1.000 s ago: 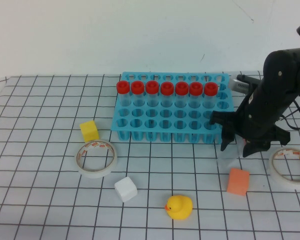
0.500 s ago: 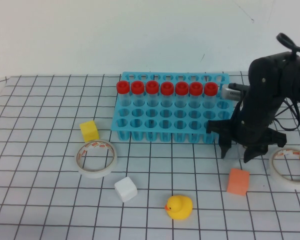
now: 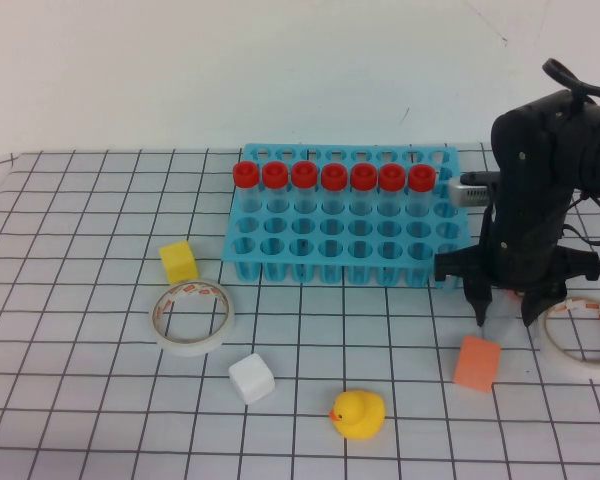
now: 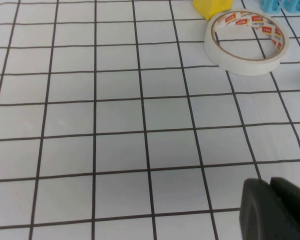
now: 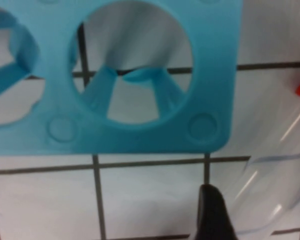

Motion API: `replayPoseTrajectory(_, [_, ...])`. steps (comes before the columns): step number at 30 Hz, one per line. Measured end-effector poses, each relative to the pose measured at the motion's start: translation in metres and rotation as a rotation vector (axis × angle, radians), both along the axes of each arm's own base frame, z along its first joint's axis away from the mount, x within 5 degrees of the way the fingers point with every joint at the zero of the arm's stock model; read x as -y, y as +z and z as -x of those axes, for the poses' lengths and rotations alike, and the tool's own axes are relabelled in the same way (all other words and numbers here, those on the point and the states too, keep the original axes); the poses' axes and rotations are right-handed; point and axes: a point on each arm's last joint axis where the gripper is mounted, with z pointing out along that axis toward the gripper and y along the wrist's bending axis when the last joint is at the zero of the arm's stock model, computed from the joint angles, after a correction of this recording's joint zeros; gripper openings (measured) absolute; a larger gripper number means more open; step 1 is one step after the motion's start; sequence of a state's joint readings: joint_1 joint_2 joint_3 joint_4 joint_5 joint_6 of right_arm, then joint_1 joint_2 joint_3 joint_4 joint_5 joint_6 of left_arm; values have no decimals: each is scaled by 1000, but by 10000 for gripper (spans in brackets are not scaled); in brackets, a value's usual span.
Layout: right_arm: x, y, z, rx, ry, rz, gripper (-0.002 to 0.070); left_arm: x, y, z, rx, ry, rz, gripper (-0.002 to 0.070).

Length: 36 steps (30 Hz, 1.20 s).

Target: Place the test tubes

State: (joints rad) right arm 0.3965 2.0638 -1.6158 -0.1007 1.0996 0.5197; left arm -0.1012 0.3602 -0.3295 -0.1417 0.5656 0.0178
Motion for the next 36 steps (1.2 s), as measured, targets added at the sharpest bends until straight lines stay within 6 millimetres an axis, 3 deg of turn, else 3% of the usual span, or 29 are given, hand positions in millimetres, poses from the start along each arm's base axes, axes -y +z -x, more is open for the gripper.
replayPoseTrajectory(15, [-3, 0, 2, -28, 53, -32, 388, 0, 0, 0, 0, -1, -2, -1])
replayPoseTrajectory(23, [3, 1, 0, -6, 88, 41, 388, 0, 0, 0, 0, -1, -2, -1])
replayPoseTrajectory(31, [2, -17, 0, -69, 87, 50, 387, 0, 0, 0, -2, -2, -2, -1])
replayPoseTrajectory(36, [1, -16, -2, -66, 103, 47, 386, 0, 0, 0, -2, -2, -2, -2])
